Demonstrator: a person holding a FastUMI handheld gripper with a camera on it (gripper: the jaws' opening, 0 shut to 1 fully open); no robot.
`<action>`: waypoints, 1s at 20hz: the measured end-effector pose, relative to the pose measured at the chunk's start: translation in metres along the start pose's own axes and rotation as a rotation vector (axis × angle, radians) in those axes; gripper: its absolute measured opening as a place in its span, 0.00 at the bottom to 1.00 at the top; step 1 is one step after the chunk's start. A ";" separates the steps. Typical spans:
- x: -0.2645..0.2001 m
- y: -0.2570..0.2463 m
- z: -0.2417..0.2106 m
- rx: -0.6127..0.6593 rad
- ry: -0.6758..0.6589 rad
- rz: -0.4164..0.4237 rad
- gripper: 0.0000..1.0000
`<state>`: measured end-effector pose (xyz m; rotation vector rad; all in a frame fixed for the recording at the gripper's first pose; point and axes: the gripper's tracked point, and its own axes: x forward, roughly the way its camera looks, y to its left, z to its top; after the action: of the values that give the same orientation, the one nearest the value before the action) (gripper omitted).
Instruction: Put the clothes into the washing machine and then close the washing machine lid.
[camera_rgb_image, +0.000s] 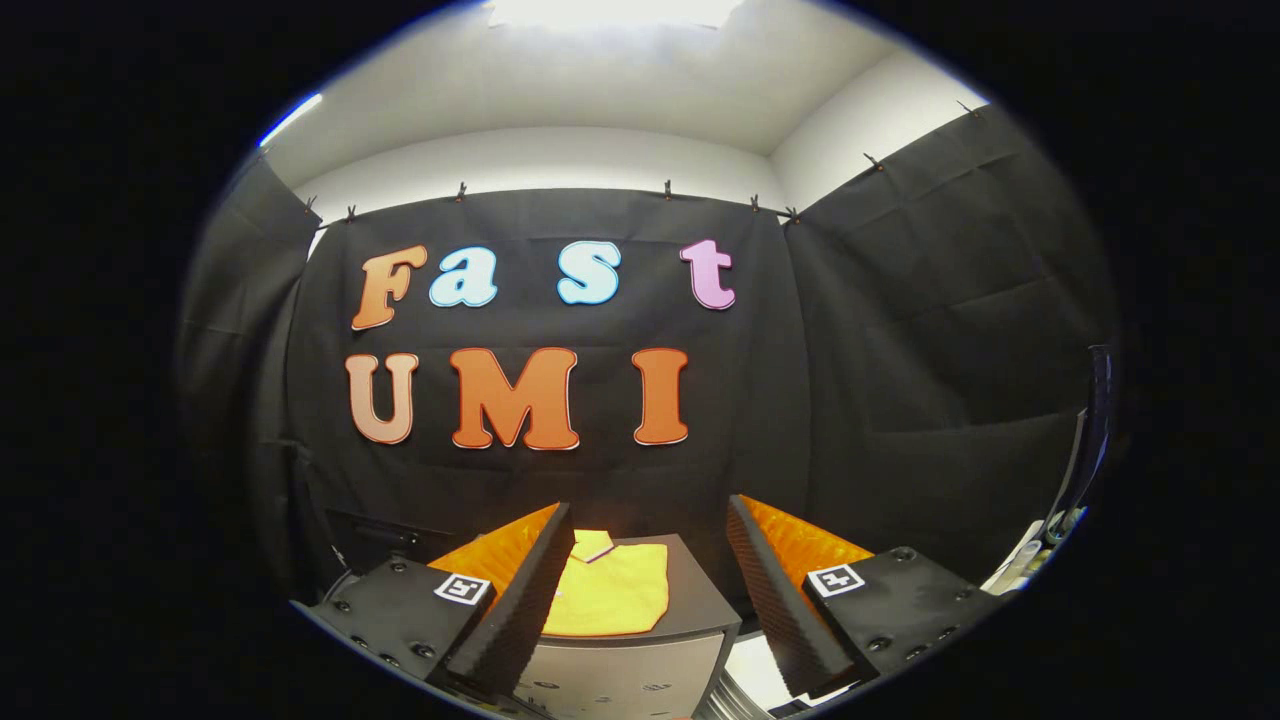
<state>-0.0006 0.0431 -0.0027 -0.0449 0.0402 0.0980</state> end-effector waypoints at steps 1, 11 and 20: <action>0.001 0.002 0.000 -0.011 0.007 0.003 0.99; 0.021 0.043 0.012 -0.039 0.022 0.022 0.99; 0.078 0.106 -0.003 -0.045 0.093 0.077 0.99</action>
<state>0.0663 0.1563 -0.0133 -0.0927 0.1324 0.1740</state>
